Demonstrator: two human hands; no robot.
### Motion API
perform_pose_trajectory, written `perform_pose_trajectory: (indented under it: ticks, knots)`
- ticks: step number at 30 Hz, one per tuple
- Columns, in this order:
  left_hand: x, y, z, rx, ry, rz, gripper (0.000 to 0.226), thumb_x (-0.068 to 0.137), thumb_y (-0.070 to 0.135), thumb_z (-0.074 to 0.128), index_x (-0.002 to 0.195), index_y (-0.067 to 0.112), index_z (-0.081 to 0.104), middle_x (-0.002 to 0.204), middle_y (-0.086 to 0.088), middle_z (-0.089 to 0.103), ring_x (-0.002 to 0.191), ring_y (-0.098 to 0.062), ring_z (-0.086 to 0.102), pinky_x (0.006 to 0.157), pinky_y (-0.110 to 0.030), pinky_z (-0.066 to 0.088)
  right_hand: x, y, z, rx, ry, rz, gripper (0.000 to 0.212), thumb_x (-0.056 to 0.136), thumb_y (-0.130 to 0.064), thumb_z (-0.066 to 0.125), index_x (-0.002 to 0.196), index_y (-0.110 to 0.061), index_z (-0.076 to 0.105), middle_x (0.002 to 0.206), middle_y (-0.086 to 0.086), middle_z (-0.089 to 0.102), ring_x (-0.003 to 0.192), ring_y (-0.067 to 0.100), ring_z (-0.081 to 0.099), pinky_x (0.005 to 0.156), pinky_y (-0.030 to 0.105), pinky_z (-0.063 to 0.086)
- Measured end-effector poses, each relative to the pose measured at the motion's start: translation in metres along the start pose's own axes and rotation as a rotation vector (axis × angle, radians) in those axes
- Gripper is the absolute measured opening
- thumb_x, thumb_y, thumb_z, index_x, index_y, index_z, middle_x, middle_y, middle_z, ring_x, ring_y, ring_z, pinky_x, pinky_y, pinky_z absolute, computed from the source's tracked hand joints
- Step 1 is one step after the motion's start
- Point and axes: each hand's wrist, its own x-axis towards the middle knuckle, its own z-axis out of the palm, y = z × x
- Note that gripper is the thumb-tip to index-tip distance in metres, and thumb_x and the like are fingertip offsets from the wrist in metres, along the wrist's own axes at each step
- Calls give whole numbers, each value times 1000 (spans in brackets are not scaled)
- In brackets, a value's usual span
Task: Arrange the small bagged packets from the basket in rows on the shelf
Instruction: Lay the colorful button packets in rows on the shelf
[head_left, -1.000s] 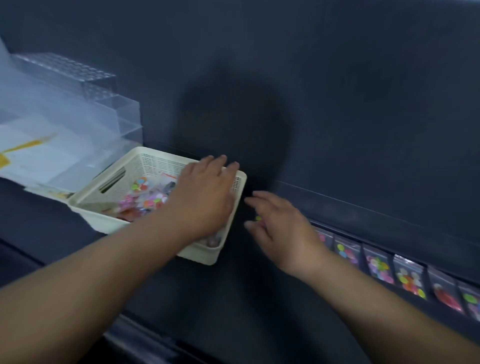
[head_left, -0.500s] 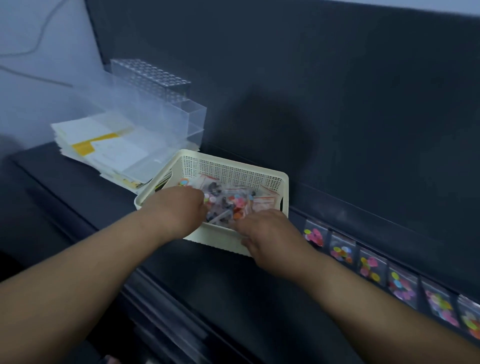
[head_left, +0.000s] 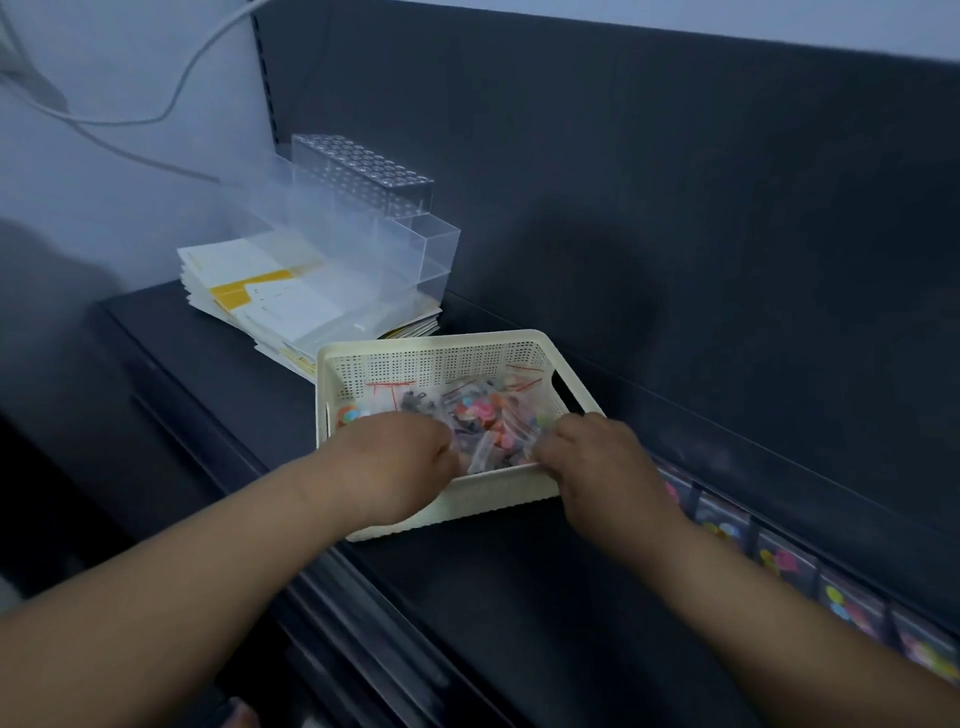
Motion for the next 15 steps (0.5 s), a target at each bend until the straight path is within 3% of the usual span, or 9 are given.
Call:
perform_pose_trajectory:
  ticks: [7,11,15]
  knots:
    - [9,0,1,-56,-128,-2,34,99,36,32,77,16,50,87,-2,58,76,-16,52,59,-27,36,25,22,10,-49,35,83,23,59,-8,81,73,-19,66,71,1,56,64,25,53,59,30,35]
    - [17,-5,-2,-164,-193,-12,33,99,32,36,77,13,52,76,-4,54,63,-15,49,55,-26,37,45,28,14,-17,35,134,15,66,-11,77,75,-12,65,79,6,61,72,30,55,61,34,42]
    - [31,-18,-12,-156,-94,-14,26,96,31,43,96,13,61,94,-3,66,78,-17,61,72,-32,50,66,29,12,-14,-62,190,21,78,-9,61,99,-13,66,104,5,60,95,28,51,78,33,37]
